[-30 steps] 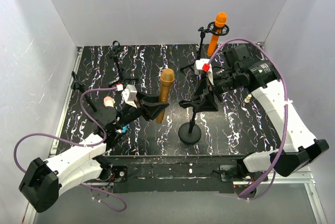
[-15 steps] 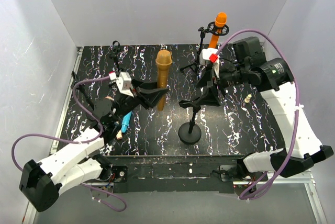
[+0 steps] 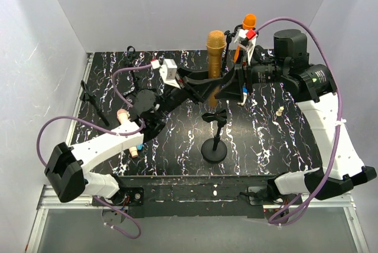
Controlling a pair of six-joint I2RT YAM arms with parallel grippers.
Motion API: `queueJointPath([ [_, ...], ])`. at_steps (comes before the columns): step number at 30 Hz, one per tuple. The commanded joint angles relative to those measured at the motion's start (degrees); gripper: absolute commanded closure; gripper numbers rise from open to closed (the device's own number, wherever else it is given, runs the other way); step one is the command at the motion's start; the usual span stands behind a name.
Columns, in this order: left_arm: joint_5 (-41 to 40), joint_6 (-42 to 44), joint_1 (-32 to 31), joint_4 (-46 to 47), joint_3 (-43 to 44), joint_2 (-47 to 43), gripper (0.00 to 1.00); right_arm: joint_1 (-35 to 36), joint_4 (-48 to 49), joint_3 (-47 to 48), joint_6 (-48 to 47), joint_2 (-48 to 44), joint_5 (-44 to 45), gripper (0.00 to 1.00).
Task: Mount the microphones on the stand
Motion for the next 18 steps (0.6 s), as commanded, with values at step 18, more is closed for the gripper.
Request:
queueJointPath([
  [18, -17.0, -2.7, -6.5, 11.1, 3.7, 4.0, 1.00, -2.0, 13.7, -10.3, 9.8, -5.2, -1.6, 0.26],
])
